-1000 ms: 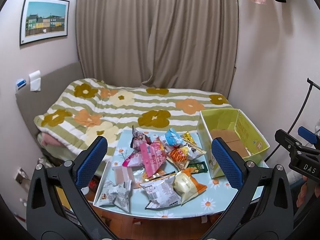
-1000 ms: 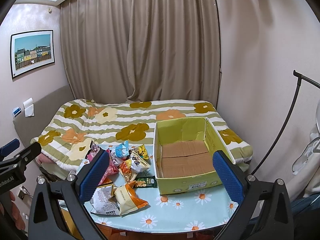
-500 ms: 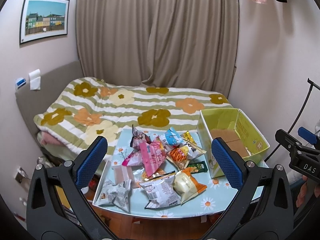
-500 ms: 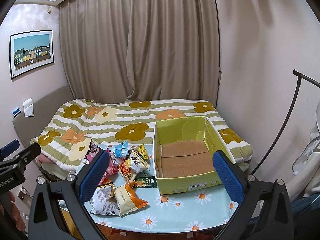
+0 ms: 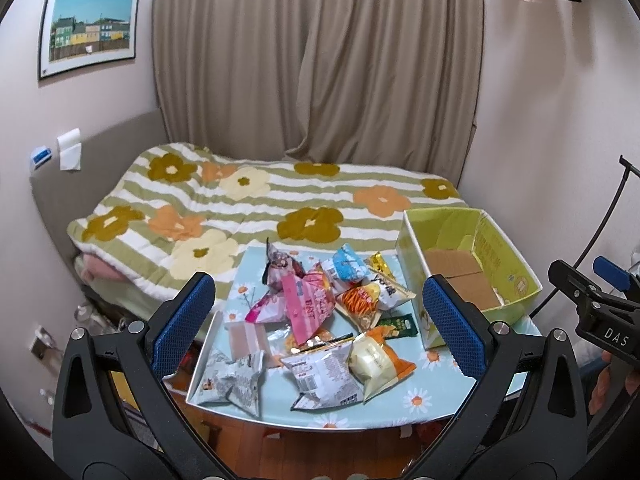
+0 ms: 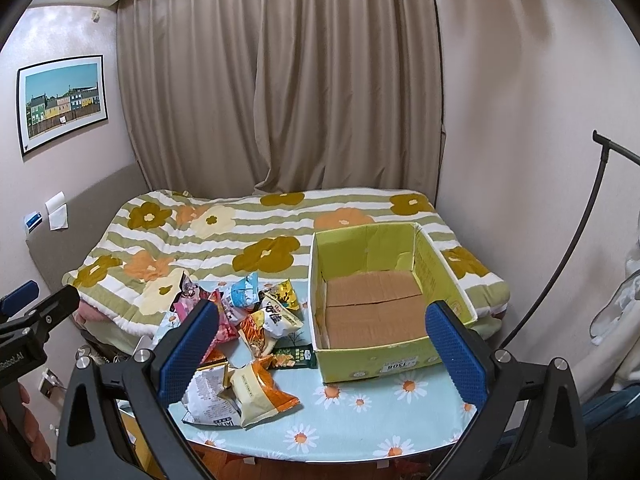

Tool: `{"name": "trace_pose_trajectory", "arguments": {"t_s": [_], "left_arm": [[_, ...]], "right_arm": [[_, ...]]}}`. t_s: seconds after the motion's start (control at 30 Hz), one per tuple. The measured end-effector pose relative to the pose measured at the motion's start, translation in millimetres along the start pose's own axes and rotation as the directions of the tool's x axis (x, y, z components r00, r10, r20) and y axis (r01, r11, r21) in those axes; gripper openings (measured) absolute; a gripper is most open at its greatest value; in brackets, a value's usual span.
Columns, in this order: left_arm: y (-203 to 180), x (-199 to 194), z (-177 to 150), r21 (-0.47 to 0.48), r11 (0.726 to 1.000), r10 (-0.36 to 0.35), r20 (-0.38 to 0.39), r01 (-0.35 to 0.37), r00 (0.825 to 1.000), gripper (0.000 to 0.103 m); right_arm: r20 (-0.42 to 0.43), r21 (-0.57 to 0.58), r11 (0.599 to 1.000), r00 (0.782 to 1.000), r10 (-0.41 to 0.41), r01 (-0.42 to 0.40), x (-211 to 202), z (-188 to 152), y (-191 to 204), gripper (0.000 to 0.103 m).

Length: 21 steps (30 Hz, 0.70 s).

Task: Organize snacks
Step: 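Grasp the white MPM bag with the left tool while the right tool grasps the cream-and-orange bag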

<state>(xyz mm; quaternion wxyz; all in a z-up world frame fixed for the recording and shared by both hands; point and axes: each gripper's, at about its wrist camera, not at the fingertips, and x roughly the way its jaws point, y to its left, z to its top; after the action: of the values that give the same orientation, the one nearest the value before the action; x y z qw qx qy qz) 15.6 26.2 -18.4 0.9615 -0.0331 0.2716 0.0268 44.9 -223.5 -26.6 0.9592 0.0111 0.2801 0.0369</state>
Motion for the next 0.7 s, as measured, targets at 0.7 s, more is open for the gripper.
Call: {"name": "trace_pose_trajectory", "arguments": {"t_s": [0.7], "left_arm": [[43, 133, -82, -0.162, 0.986, -0.112, -0.414, 0.048, 0.903, 0.103]], "right_arm": [[-0.287, -0.084, 0.989, 0.953, 0.093, -0.122, 110, -71, 11, 0.103]]}}
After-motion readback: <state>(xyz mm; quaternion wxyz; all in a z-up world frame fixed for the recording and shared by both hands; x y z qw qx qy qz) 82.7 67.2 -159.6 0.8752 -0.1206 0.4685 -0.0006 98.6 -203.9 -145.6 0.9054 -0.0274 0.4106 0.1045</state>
